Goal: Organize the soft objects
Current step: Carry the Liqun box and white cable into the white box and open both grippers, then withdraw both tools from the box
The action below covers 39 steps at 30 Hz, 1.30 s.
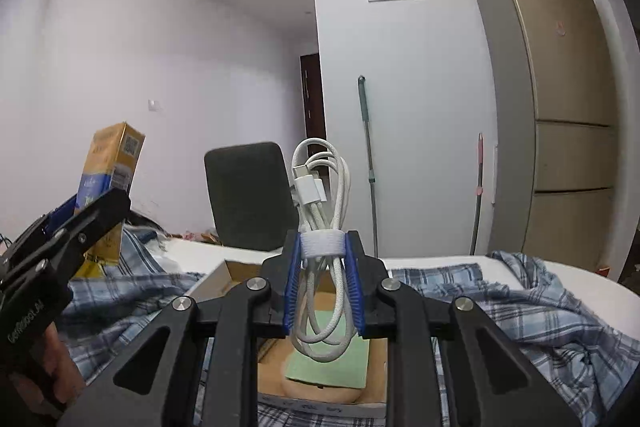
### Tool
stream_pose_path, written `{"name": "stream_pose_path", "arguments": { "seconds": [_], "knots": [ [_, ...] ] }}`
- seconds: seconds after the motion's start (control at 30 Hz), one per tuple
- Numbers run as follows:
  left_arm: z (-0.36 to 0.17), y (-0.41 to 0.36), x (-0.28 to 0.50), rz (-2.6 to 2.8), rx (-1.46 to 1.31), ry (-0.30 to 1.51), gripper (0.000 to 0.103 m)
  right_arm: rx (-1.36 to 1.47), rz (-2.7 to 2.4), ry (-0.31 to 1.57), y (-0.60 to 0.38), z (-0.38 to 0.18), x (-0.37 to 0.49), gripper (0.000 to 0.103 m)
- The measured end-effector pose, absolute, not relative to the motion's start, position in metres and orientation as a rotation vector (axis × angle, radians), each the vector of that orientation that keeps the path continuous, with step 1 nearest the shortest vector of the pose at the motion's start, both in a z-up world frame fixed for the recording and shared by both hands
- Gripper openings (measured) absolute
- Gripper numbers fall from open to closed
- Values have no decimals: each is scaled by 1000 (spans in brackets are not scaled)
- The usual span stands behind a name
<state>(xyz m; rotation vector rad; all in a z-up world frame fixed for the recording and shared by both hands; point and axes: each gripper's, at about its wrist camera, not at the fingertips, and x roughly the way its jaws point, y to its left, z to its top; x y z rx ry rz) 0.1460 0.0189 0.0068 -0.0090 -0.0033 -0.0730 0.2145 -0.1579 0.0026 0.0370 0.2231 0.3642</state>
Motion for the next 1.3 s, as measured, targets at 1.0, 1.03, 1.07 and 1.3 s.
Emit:
{"name": "stream_pose_path", "arguments": {
  "seconds": [1.0, 1.03, 1.07, 1.3],
  "knots": [
    [-23, 22, 199, -77, -28, 185, 86, -53, 429, 452, -142, -43, 252, 45],
    [-23, 21, 199, -71, -27, 186, 86, -51, 424, 447, -142, -43, 251, 45],
    [-24, 21, 199, -70, -28, 188, 86, -50, 420, 440, -143, -43, 250, 45],
    [-22, 22, 192, -58, -31, 170, 86, -28, 408, 409, -149, -31, 246, 45]
  ]
}}
